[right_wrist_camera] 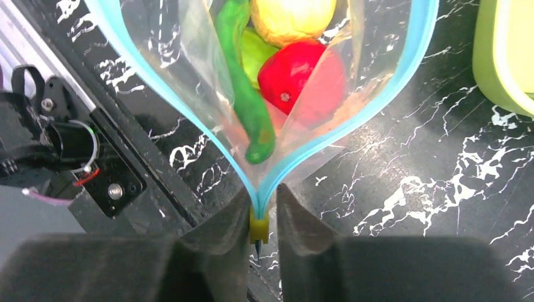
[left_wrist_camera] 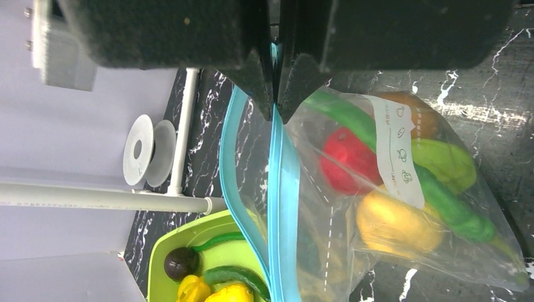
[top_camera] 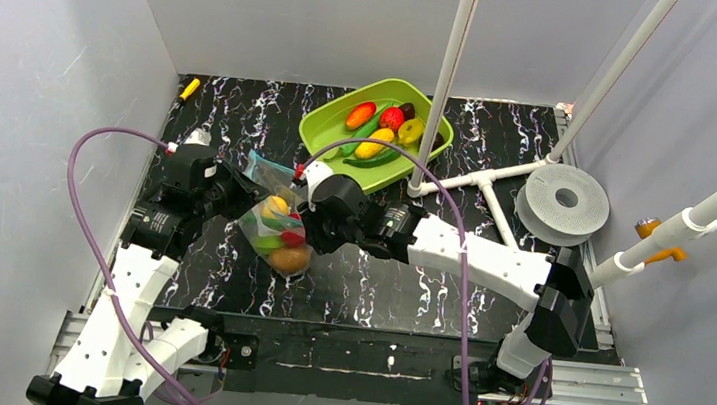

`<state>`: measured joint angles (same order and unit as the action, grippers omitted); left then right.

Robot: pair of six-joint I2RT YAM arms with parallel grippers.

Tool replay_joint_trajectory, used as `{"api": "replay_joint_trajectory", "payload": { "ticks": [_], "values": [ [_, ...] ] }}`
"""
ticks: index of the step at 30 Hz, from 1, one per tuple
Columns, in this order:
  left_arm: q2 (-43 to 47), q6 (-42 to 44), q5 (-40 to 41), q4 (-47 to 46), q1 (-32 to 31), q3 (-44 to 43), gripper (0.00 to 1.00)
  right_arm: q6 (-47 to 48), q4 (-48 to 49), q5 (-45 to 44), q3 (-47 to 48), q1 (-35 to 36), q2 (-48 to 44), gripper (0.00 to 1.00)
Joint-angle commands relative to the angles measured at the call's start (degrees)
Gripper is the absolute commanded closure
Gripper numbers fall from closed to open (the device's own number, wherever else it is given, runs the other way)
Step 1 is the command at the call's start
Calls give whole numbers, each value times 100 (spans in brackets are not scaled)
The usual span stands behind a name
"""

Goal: Place the food in the zip-top bag and seal the zipper
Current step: Adjust the zipper food storage bag at the center of the board.

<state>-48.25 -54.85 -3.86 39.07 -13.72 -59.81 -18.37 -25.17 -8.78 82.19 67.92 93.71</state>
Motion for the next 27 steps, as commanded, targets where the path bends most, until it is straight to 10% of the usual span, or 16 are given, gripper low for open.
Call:
{"api": "replay_joint_trajectory", "payload": {
  "ticks": [1,8,19,27],
  "values": [
    [135,221,506,130,-15,-286,100,335,47,-599,465,19,-132,82],
    [74,844,1545,568,-11,-652,100,1132,-662,-831,1282,26,-520,99],
    [3,1076,1708,1009,-1,-782,100,1529,-663,-47,1448,22,-114,99],
    [240,489,1389,1207,-4,-386,70,1541,-372,305,1188,29,-220,99]
  ]
}}
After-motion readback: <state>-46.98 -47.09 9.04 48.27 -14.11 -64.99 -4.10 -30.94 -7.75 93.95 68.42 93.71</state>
